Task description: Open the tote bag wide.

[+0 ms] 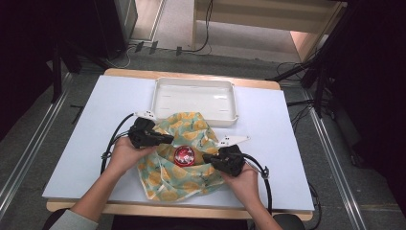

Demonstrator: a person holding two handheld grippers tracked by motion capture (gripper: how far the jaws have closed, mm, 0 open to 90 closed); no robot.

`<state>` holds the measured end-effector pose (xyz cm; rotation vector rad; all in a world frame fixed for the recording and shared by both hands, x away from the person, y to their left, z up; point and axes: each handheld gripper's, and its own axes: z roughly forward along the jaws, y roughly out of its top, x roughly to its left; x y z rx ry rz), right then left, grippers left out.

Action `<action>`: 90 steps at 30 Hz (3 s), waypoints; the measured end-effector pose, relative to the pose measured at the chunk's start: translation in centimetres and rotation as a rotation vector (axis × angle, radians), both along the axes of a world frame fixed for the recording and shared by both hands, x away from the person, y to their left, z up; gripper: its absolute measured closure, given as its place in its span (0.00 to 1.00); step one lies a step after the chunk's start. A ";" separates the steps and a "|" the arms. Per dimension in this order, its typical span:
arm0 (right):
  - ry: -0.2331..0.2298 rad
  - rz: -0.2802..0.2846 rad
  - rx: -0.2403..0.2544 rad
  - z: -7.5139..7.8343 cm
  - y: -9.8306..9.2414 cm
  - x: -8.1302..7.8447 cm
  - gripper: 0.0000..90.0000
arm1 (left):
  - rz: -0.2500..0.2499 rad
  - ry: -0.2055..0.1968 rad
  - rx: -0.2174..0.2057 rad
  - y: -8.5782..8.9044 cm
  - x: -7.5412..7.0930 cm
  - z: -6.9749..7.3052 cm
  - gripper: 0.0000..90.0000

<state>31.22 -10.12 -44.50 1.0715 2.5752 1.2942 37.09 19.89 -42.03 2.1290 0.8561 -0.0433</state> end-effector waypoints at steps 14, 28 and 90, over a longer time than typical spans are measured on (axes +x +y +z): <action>0.015 0.026 -0.015 -2.0 0.3 -1.7 1.00 | 0.015 -0.003 0.026 -0.1 1.0 -1.5 0.98; 0.037 0.069 -0.042 -3.3 0.9 -3.2 1.00 | 0.043 0.000 0.041 -0.1 2.1 -2.5 0.99; -0.049 0.114 -0.006 3.7 -0.6 -5.6 0.98 | 0.020 -0.033 0.019 0.6 -1.3 2.1 1.00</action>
